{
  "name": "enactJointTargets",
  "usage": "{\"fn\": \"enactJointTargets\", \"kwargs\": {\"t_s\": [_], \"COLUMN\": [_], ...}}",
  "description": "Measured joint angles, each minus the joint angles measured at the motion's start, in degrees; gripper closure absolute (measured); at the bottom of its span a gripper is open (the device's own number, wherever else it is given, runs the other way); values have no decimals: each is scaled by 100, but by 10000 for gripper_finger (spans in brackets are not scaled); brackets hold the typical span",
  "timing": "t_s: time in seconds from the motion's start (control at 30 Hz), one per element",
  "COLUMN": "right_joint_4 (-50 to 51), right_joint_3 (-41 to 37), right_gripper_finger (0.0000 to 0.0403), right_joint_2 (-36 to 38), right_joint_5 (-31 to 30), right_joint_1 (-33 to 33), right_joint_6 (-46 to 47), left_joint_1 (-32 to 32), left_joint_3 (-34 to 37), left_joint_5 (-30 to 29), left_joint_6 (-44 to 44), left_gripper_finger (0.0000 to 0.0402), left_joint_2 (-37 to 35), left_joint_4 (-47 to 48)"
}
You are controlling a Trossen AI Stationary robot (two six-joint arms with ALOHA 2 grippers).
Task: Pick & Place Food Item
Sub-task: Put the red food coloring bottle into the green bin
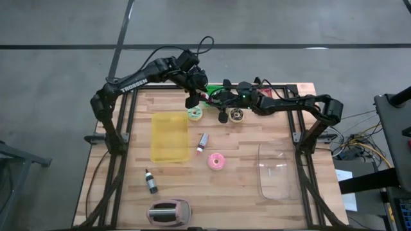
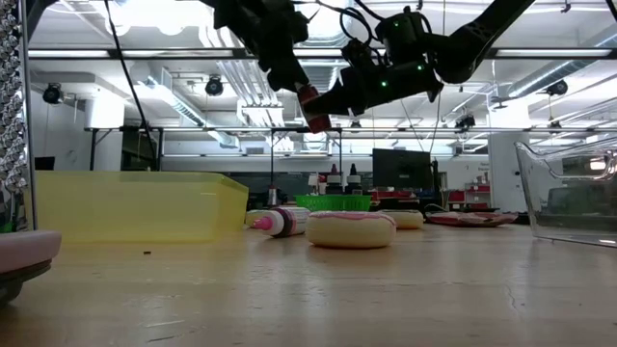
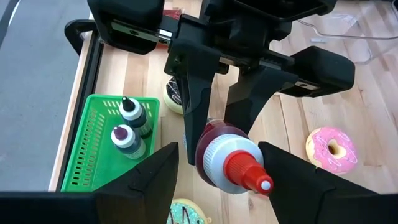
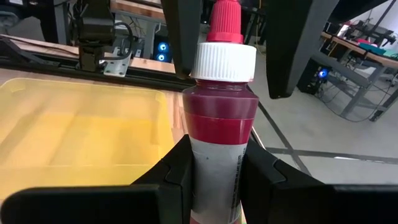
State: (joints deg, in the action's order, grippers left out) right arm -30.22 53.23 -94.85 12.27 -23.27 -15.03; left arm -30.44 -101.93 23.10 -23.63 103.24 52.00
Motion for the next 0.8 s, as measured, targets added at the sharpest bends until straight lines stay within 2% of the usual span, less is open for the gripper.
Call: {"fn": "enactJointTargets", "kwargs": {"t_s": [0.47,0.8], "right_joint_4": [-15,9], "right_joint_3": [0,-4], "right_gripper_finger": [323,323], "right_joint_2": [2,2], "right_joint_5": [-2,-34], "right_joint_1": [-2,-11], "right_joint_6": [2,87], "left_joint_1": [24,35], "left_joint_3": [4,2], "left_joint_5": [-5,-60], "left_joint_6": [-69,-235], "left_gripper_finger": [186,279], "left_joint_2": [50,50], "left_joint_4": [-47,-112]}}
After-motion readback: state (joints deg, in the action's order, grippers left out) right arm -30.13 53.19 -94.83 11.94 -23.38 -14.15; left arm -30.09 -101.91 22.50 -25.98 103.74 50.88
